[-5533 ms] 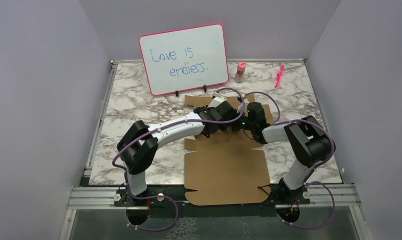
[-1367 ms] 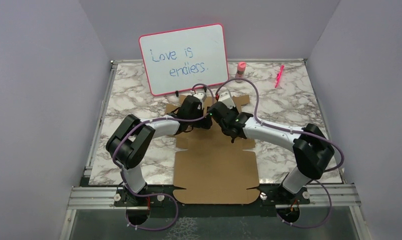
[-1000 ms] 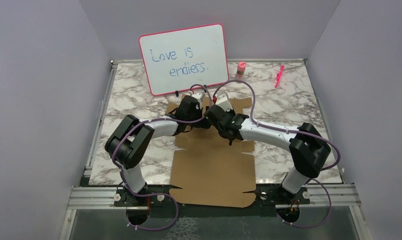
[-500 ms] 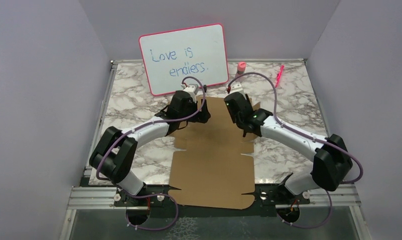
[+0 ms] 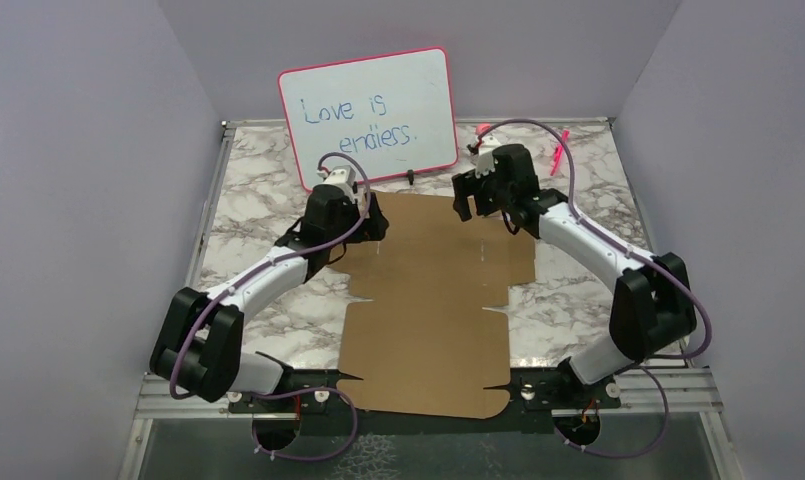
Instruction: Fold the paper box
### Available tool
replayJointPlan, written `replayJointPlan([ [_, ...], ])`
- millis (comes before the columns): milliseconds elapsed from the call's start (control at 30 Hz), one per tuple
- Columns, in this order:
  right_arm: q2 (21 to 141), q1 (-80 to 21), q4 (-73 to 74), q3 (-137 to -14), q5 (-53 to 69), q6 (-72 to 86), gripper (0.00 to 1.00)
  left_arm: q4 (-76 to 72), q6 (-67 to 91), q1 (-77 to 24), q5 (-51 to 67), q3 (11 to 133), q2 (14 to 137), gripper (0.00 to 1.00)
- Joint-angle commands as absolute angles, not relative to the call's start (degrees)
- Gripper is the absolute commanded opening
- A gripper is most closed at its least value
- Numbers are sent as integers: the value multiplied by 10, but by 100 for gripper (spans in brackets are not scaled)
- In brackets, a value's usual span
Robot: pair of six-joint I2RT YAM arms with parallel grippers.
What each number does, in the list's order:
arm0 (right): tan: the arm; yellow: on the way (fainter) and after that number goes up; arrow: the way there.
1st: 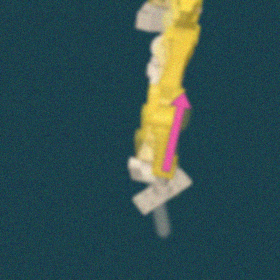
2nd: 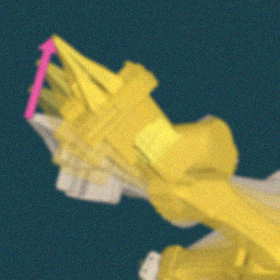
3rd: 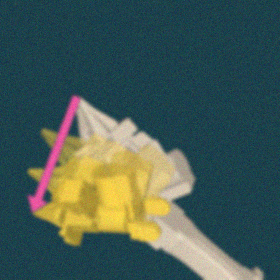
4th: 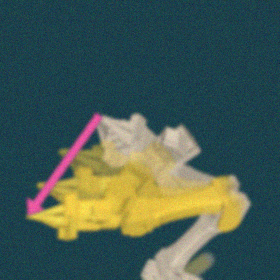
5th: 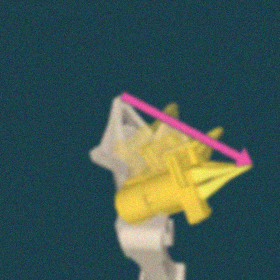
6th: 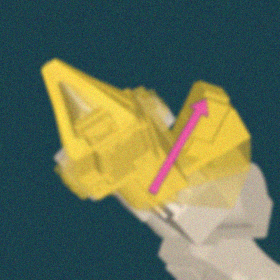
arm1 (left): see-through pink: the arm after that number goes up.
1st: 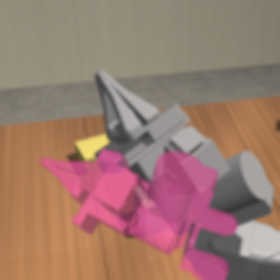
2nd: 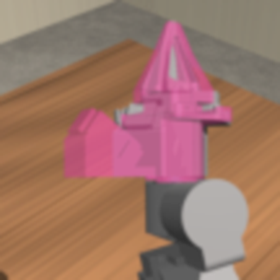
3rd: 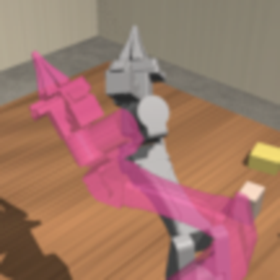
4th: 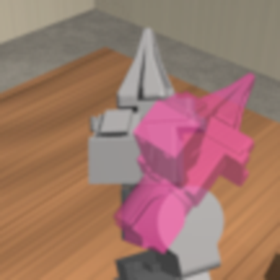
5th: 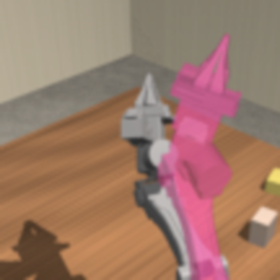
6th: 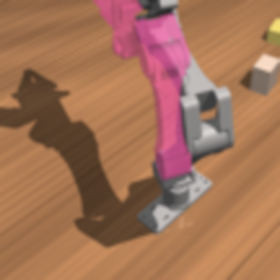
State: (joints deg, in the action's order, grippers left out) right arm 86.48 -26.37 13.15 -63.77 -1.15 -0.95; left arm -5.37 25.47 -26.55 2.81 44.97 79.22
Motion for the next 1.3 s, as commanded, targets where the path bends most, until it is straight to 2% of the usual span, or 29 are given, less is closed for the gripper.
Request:
replayJointPlan([
  [0,930,-222,68,-686,183,-38,86,-20,256,-229,10,424,739,97],
  [233,1069,-180,72,-792,307,-65,91,-1,282,-180,55,391,711,99],
  [500,1194,-165,99,-900,341,-95,93,26,288,-140,124,480,771,98],
  [800,1215,-166,48,-880,381,-71,93,3,295,-109,196,625,959,79],
  [967,1209,-165,34,-862,373,-81,94,-14,279,-108,203,677,1034,64],
  [1267,1191,-166,5,-812,373,-80,93,-40,258,-108,205,707,1110,51],
])
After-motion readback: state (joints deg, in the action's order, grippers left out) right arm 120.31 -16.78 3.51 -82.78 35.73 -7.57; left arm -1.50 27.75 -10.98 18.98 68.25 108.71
